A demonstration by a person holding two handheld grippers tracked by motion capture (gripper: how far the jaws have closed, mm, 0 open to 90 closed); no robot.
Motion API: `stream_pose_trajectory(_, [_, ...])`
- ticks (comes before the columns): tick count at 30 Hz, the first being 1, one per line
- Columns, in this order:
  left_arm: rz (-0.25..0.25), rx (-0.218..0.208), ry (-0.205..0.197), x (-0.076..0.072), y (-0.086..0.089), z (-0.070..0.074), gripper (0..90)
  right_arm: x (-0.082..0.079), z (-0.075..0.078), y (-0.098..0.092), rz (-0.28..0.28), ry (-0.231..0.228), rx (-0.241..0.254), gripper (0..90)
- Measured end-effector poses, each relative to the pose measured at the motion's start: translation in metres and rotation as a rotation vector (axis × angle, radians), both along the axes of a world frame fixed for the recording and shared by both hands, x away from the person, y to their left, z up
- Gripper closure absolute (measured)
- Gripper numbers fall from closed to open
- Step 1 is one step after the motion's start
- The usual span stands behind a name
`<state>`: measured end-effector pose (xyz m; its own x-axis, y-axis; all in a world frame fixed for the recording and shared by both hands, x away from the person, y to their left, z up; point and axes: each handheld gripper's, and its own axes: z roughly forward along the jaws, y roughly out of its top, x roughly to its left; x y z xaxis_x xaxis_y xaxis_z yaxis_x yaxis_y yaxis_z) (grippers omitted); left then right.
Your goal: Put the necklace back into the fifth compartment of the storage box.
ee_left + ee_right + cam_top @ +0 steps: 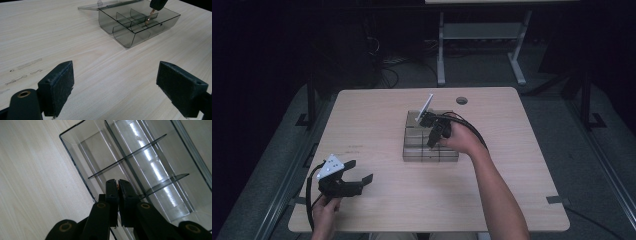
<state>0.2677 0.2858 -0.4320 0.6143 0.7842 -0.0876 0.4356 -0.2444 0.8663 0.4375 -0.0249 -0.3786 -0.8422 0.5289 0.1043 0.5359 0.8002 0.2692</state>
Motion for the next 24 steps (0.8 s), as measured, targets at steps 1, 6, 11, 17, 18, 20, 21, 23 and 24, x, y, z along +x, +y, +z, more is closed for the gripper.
stream_pose_trajectory(1, [0.0, -0.003, -0.002, 0.0, -0.001, 0.0, 14.3, 0.0, -0.002, 0.0, -0.003, 0.003, -0.001, 85.9])
stream_pose_trajectory(6, [-0.005, 0.003, 0.0, -0.001, -0.001, 0.0, 14.3, 0.003, -0.014, -0.002, -0.016, 0.027, 0.003, 85.9])
stream_pose_trajectory(11, [-0.005, 0.004, 0.004, 0.0, -0.002, -0.001, 14.3, 0.004, -0.018, -0.005, -0.024, 0.027, 0.011, 85.9])
stream_pose_trajectory(17, [-0.008, 0.007, 0.003, 0.0, -0.002, -0.001, 14.3, 0.007, -0.024, -0.007, -0.04, 0.036, 0.011, 85.8])
stream_pose_trajectory(18, [-0.006, 0.001, 0.002, 0.0, -0.002, -0.001, 14.3, 0.007, -0.025, -0.007, -0.039, 0.037, 0.011, 85.8])
stream_pose_trajectory(20, [-0.001, 0.0, 0.006, 0.0, -0.001, 0.0, 14.3, 0.007, -0.028, -0.007, -0.039, 0.047, 0.008, 85.9])
stream_pose_trajectory(21, [0.0, -0.002, 0.005, 0.0, -0.001, 0.0, 14.3, 0.007, -0.029, -0.007, -0.039, 0.044, 0.003, 85.8])
stream_pose_trajectory(23, [-0.001, 0.001, 0.006, 0.0, -0.001, 0.0, 14.3, 0.008, -0.031, -0.007, -0.043, 0.047, 0.002, 85.8])
stream_pose_trajectory(24, [-0.001, 0.001, 0.006, 0.0, -0.001, 0.0, 14.3, 0.008, -0.031, -0.007, -0.043, 0.047, 0.002, 85.8])
